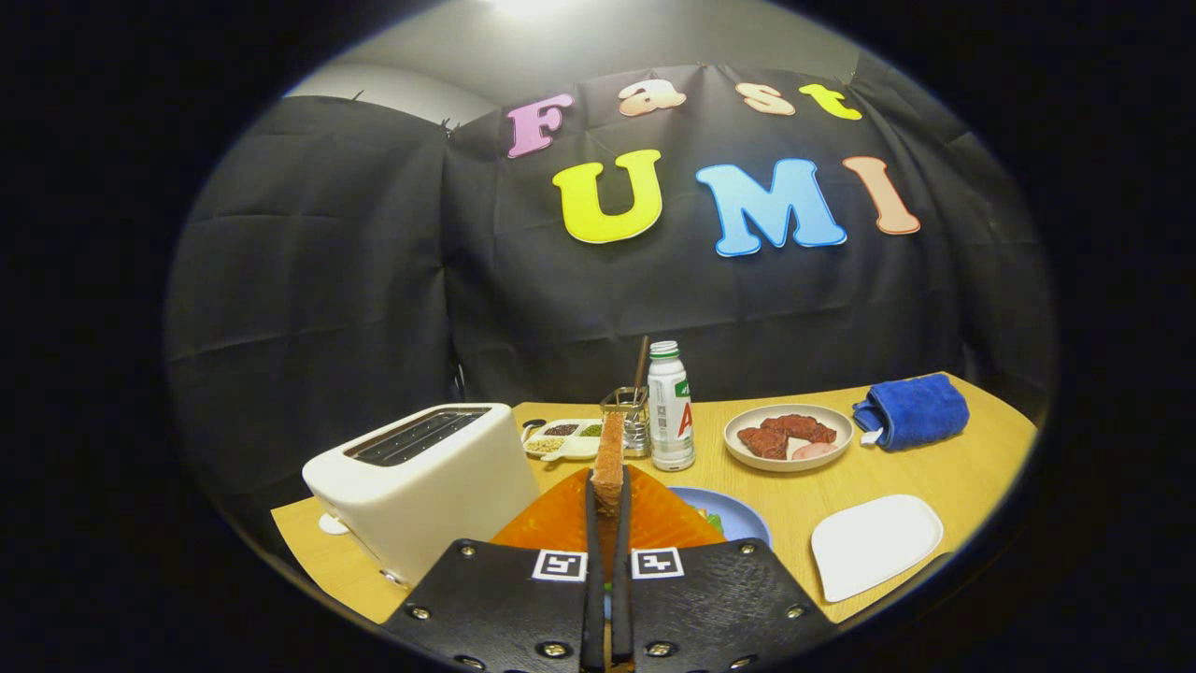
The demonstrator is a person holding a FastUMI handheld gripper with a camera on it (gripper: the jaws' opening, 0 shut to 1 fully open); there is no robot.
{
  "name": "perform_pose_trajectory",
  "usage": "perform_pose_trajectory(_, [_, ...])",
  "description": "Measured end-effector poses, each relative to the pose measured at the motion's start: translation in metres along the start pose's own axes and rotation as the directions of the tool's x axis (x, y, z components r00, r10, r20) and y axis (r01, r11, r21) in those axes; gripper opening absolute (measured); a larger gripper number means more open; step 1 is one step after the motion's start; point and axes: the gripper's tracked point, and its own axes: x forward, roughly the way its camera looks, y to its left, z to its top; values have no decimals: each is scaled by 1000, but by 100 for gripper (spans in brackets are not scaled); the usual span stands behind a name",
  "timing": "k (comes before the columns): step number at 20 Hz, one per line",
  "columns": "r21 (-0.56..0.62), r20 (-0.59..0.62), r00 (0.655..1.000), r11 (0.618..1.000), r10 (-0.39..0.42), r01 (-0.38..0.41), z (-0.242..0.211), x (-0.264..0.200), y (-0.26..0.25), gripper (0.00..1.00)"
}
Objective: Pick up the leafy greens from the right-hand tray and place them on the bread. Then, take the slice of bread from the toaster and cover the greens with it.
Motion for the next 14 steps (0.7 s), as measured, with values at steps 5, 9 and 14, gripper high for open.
perform_pose_trajectory(5, [9, -24, 1000, 1000, 8, -8, -16, 7, 4, 3])
perform_pose_trajectory(9, [4, -44, 999, 1000, 10, -10, -29, 13, -1, 3])
perform_pose_trajectory(14, [-16, -63, 998, 1000, 4, -5, -35, 13, -16, 3])
